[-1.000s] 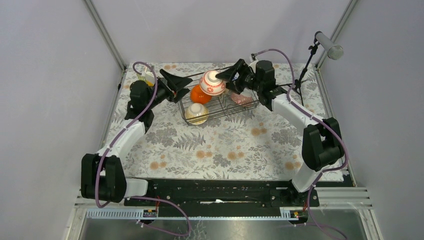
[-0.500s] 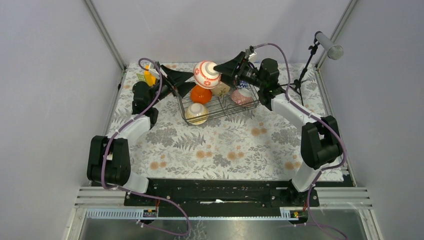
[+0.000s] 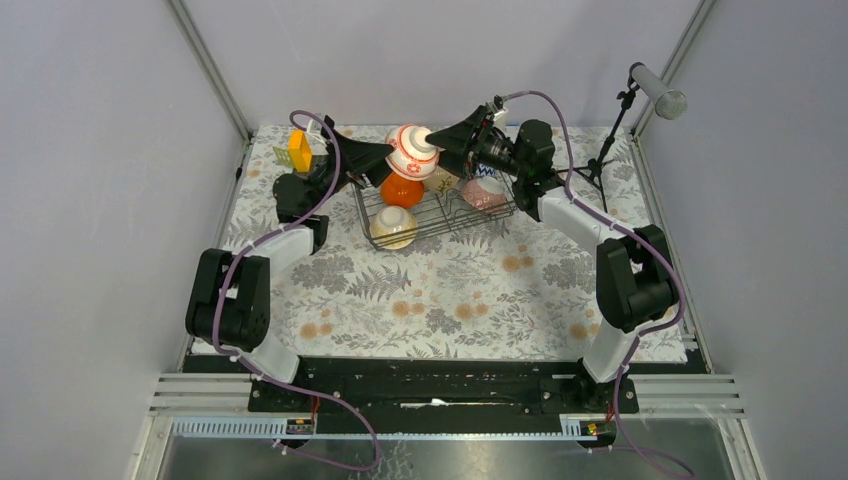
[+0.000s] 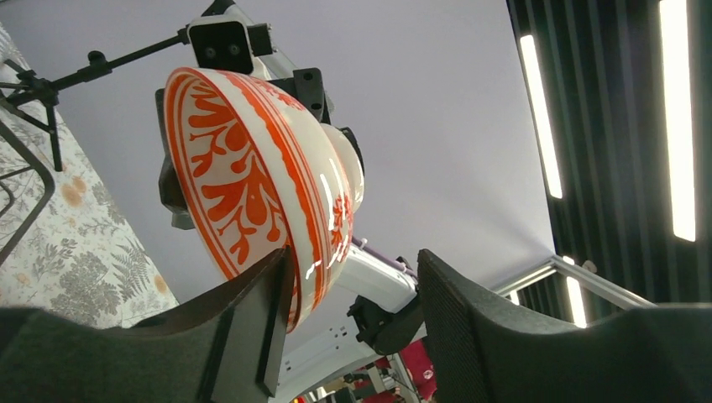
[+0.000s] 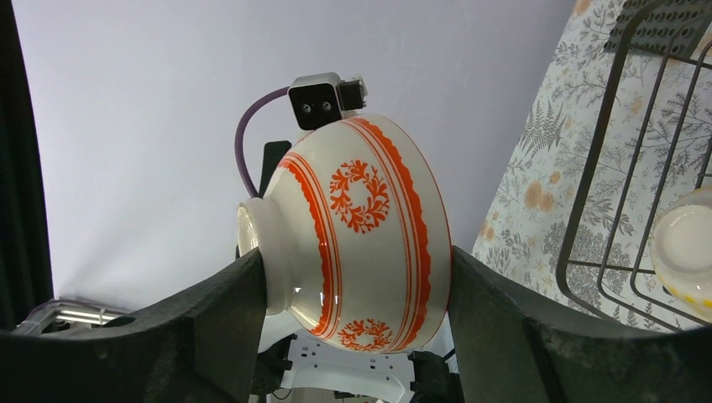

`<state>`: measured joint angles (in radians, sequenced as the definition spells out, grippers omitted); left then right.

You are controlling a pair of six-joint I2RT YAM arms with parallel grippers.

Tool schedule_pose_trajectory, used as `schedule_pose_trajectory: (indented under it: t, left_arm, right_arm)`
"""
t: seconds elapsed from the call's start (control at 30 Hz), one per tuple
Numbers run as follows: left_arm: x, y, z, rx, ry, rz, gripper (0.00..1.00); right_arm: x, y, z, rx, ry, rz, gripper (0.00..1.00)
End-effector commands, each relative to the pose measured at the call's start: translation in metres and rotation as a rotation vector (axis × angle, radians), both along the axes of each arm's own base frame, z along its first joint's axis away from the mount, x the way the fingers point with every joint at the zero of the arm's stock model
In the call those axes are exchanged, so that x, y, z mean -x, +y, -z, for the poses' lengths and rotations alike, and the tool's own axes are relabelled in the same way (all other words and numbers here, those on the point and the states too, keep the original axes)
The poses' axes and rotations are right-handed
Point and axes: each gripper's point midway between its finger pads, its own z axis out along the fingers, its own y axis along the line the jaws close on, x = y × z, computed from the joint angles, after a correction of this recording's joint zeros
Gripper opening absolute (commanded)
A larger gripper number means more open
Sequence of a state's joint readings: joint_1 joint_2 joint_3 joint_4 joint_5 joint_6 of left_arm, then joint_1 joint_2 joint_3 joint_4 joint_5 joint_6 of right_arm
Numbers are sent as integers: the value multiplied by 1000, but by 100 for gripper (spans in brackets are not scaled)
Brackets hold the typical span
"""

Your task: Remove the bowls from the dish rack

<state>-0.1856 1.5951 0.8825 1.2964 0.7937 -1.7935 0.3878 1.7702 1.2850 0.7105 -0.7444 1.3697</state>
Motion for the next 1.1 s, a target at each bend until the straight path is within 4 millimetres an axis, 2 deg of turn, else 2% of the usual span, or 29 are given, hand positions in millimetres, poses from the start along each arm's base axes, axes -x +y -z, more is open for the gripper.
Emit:
schedule_pose_trajectory:
  t: [0.0,0.13,0.3,0.33,0.53,0.63,0.67,0.73,0.77,1.07]
  left_arm:
    - [21,2,-36,47,-167,35,56]
    - [23,-1,-39,41,-183,48,40]
    - [24,-5,-41,34,-197,70,4]
    - [24,-7,-42,32,-198,76,0]
    - [28,-9,-47,29,-219,88,0]
    - [29,-10,-47,32,-210,95,0]
    - [29,-10,-47,35,-206,98,0]
    - [30,-11,-47,40,-204,102,0]
    - [30,-10,-47,41,-204,99,0]
    - [26,-13,-42,-19,-190,71,0]
  right_arm:
    - [9,-1,-26,-56,-88,-30,41]
    - [8,0,-20,-59,-72,-35,41]
    - [8,1,-18,-61,-64,-52,50]
    - [8,1,-18,-62,-63,-56,52]
    - [10,2,-12,-84,-42,-72,69]
    - [17,0,-20,-111,-92,-95,79]
    - [19,0,-20,-109,-100,-96,83]
    - [20,-1,-19,-96,-106,-84,97]
    - [20,-1,-18,-88,-111,-80,99]
    - [18,-10,3,34,-90,-11,100]
